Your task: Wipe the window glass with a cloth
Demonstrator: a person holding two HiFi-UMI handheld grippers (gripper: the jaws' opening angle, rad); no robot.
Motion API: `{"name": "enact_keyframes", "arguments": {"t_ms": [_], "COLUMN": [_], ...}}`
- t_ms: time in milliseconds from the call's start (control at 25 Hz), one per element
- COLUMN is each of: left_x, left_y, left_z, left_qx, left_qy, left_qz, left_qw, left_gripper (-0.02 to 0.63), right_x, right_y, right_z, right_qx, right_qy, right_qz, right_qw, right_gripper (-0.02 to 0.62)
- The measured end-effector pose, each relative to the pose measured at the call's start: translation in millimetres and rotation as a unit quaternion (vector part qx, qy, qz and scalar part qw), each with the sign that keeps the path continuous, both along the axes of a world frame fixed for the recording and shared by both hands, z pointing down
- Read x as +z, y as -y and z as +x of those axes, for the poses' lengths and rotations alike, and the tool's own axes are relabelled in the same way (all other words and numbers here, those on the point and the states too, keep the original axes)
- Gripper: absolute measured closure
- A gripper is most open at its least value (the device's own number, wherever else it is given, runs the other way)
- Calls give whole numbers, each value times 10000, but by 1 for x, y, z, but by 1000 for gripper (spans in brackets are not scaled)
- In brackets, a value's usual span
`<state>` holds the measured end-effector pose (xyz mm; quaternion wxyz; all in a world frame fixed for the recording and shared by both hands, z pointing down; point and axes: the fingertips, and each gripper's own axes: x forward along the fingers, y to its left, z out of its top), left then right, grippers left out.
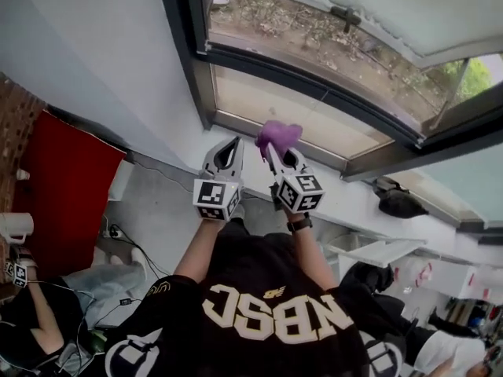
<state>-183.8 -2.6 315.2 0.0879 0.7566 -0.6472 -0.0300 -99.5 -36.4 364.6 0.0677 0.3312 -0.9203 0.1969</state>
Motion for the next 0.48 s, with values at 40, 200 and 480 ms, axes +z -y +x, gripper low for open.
{"name": "enact_keyframes", "arguments": {"t_ms": [40,200,480], "left_x": [2,26,56], "left_y": [6,13,20], "left_z": [-14,-62,-111], "left_qx": [-97,-578,-1280], "left_qy": [-55,-208,77], "left_qz": [-45,-283,-423], "left_qw": [9999,9977,9908], "left_gripper": [586,586,586], "right_x": [9,38,83], "right_y": [12,49,110], "right_z": [-12,-72,-178], "right_qx": [-65,-575,-1305], "right_qy": [-36,-148,-835], "right_qz": [-91,-244,290], "right_qw": [9999,9979,9875], "right_gripper": [531,531,531]}}
